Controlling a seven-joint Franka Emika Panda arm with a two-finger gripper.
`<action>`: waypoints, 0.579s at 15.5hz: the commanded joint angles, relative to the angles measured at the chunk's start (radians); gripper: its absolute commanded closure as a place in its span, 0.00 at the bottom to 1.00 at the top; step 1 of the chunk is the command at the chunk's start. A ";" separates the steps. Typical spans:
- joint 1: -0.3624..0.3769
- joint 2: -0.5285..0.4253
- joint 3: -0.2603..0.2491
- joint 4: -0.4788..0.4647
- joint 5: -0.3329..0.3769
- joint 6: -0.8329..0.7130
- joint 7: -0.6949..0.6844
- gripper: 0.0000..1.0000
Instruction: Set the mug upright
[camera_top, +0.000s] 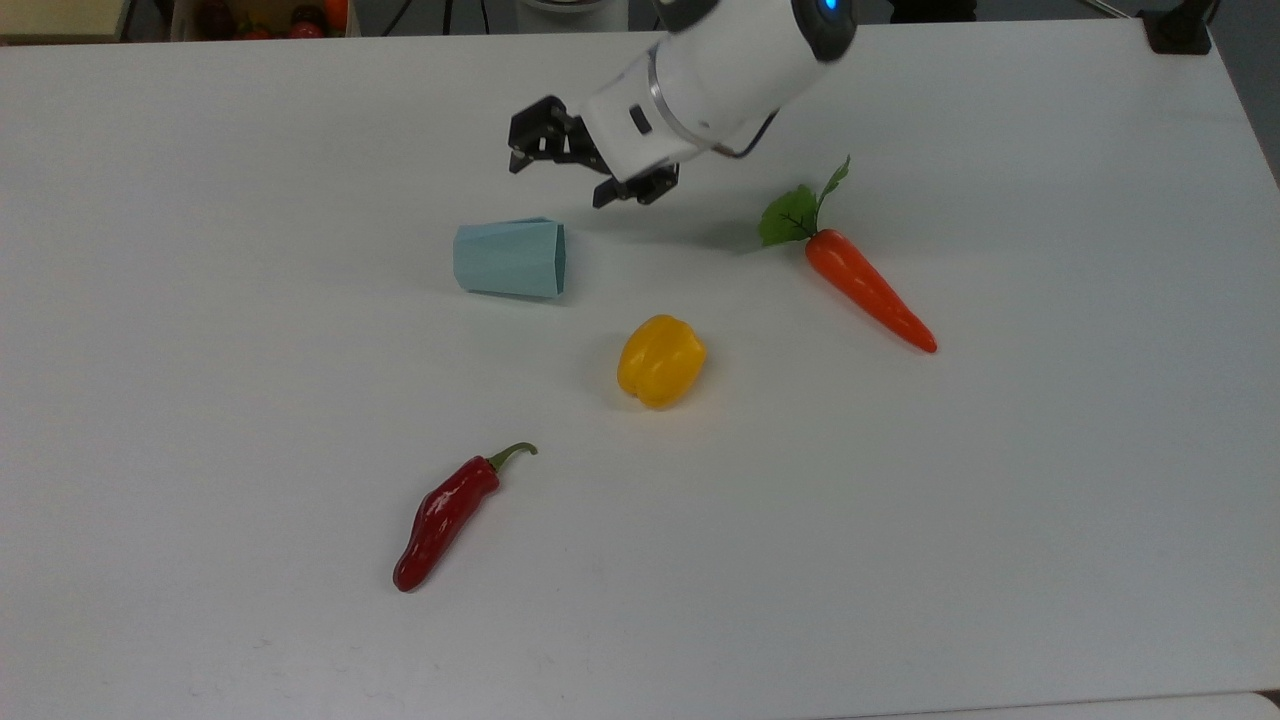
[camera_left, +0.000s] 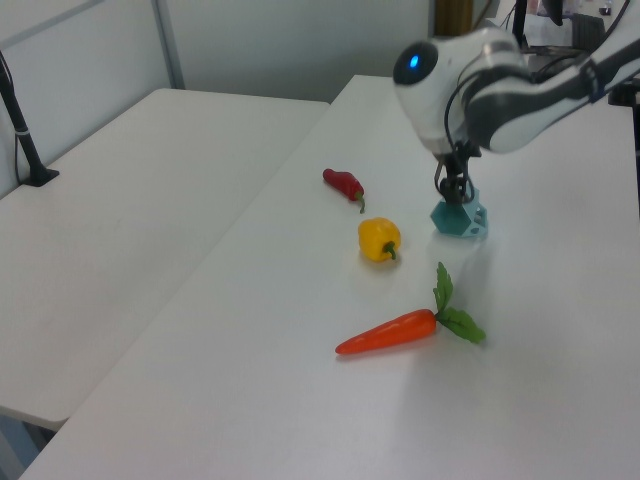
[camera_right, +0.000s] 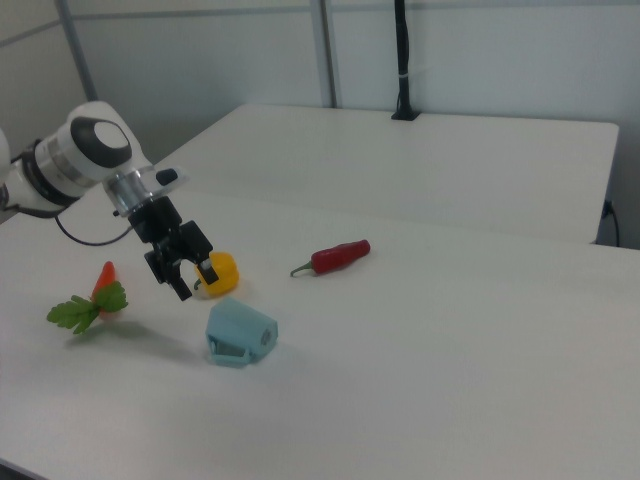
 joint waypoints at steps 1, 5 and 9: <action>0.033 0.076 -0.007 0.004 -0.085 0.001 0.095 0.00; 0.050 0.198 -0.007 0.003 -0.294 -0.015 0.305 0.00; 0.041 0.204 -0.008 0.001 -0.321 -0.077 0.311 0.12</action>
